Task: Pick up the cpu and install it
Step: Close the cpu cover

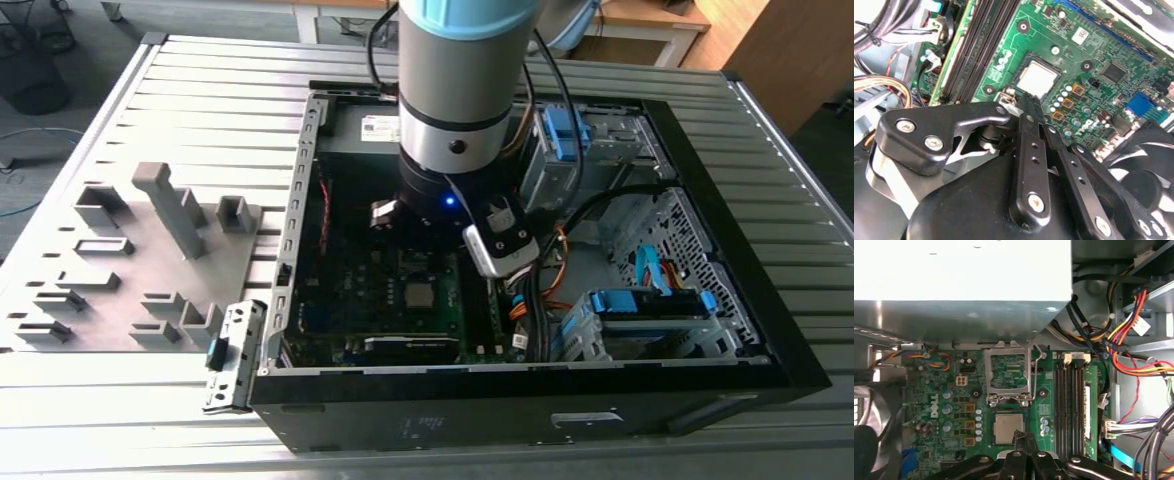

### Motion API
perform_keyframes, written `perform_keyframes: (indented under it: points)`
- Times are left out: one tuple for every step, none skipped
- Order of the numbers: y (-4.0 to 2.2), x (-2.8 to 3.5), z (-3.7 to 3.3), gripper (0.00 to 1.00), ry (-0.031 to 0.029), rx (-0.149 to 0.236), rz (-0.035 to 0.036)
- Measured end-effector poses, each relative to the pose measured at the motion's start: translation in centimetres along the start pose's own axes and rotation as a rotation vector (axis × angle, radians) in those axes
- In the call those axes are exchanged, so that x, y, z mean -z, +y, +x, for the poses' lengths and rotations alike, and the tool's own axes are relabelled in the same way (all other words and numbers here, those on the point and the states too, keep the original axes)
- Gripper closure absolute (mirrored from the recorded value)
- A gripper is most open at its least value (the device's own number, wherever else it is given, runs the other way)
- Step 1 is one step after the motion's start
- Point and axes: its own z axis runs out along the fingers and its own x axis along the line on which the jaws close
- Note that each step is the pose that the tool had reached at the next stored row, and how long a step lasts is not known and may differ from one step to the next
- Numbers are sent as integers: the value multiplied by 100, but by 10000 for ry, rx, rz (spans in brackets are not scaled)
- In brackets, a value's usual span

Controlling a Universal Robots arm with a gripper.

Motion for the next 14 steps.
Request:
perform_keyframes:
  points:
    - [1,-3,-14,89,-1,-15,0]
    - [2,-5,-26,89,-2,-32,1]
    - [3,-6,-38,89,-1,-38,3]
    - [4,-7,-51,89,-2,-39,2]
    - [3,-8,-62,89,-1,-36,3]
    - [3,-8,-69,89,-1,-23,1]
    - [4,-9,-74,89,-1,6,0]
    - [4,-9,-78,89,3,68,-2]
    - [4,-9,-80,89,6,148,-6]
    - [4,-9,-81,89,10,232,-10]
    - [4,-10,-82,89,13,314,-13]
    - [5,-10,-83,89,15,362,-15]
    - [4,-10,-83,89,16,366,-15]
    - [5,-10,-83,89,16,369,-16]
